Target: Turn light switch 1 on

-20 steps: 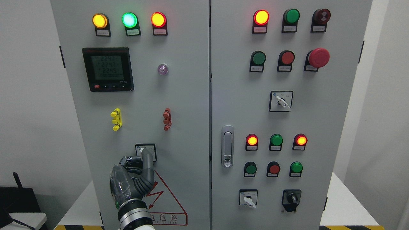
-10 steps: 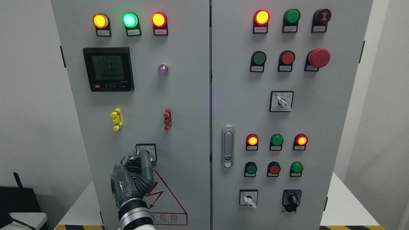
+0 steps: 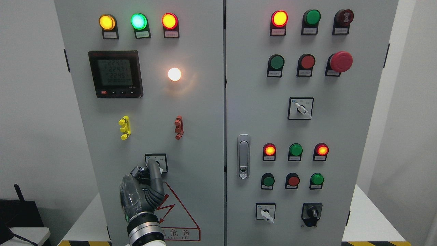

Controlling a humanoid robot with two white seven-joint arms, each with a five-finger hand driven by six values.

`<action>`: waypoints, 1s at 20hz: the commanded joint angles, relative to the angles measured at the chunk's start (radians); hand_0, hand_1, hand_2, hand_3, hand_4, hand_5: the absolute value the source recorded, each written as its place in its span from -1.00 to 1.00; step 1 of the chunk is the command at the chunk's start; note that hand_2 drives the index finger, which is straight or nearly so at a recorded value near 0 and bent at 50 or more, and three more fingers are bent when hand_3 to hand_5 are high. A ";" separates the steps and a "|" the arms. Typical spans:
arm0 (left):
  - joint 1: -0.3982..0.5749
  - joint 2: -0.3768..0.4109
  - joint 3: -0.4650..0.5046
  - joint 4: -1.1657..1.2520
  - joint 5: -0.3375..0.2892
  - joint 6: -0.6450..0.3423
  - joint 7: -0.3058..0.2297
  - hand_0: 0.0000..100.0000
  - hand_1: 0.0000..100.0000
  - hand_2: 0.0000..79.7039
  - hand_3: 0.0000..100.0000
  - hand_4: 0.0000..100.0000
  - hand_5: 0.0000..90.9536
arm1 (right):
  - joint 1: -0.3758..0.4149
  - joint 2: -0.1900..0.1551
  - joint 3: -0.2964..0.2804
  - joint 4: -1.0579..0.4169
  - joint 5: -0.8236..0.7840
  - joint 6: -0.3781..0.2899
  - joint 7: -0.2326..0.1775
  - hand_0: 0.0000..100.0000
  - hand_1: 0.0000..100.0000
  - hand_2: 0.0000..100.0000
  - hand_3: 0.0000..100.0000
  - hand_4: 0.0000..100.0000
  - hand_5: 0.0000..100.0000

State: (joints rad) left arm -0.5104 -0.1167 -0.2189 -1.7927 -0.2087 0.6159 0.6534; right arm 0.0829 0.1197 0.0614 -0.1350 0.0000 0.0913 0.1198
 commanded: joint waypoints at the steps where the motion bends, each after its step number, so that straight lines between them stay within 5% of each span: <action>1: 0.003 -0.001 0.000 -0.005 0.000 -0.001 -0.001 -0.26 -0.61 0.56 0.41 0.51 0.58 | 0.000 0.000 0.000 0.000 -0.018 -0.001 0.000 -0.76 -0.22 -1.00 -1.00 -1.00 -1.00; 6: 0.015 -0.003 0.001 -0.007 0.000 -0.004 -0.001 -0.55 -0.53 0.58 0.41 0.51 0.59 | 0.000 0.000 0.000 0.000 -0.018 -0.001 0.000 -0.76 -0.22 -1.00 -1.00 -1.00 -1.00; 15: 0.084 -0.003 0.001 -0.057 0.000 -0.031 -0.003 -0.64 -0.47 0.61 0.44 0.52 0.60 | 0.000 0.000 0.000 0.000 -0.017 -0.001 0.000 -0.76 -0.22 -1.00 -1.00 -1.00 -1.00; 20: 0.160 -0.001 0.001 -0.086 0.000 -0.155 -0.003 -0.67 -0.45 0.63 0.46 0.54 0.60 | 0.000 0.000 0.000 0.000 -0.017 -0.001 0.000 -0.76 -0.22 -1.00 -1.00 -1.00 -1.00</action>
State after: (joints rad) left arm -0.4205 -0.1190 -0.2182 -1.8284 -0.2086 0.5137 0.6510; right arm 0.0829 0.1196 0.0614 -0.1350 0.0000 0.0913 0.1198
